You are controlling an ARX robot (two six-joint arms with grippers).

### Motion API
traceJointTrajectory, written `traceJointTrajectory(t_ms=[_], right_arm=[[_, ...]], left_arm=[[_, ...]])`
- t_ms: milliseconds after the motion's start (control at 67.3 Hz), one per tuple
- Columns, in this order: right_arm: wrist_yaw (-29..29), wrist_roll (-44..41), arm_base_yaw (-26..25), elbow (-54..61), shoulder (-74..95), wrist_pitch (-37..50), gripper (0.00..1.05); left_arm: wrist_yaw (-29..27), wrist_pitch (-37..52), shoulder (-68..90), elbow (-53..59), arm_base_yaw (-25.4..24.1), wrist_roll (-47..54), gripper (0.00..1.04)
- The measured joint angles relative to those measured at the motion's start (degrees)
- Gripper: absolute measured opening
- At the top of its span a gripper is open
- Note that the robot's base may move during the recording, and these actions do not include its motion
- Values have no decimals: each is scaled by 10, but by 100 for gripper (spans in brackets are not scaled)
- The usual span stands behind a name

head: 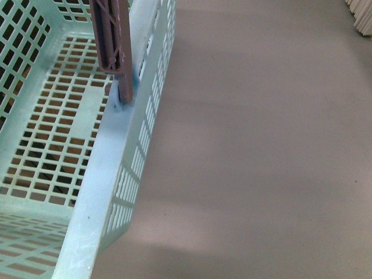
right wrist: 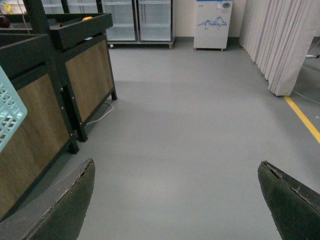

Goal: Pick lemon and mango into basket

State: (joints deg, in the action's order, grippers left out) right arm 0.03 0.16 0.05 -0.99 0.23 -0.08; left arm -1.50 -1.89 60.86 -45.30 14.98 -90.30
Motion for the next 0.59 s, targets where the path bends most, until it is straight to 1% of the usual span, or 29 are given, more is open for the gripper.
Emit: traceJointTrajectory(t_ms=[595], right_arm=[[0, 0, 0, 0, 0, 0, 96]], left_arm=[[0, 0, 0, 0, 0, 0, 16]])
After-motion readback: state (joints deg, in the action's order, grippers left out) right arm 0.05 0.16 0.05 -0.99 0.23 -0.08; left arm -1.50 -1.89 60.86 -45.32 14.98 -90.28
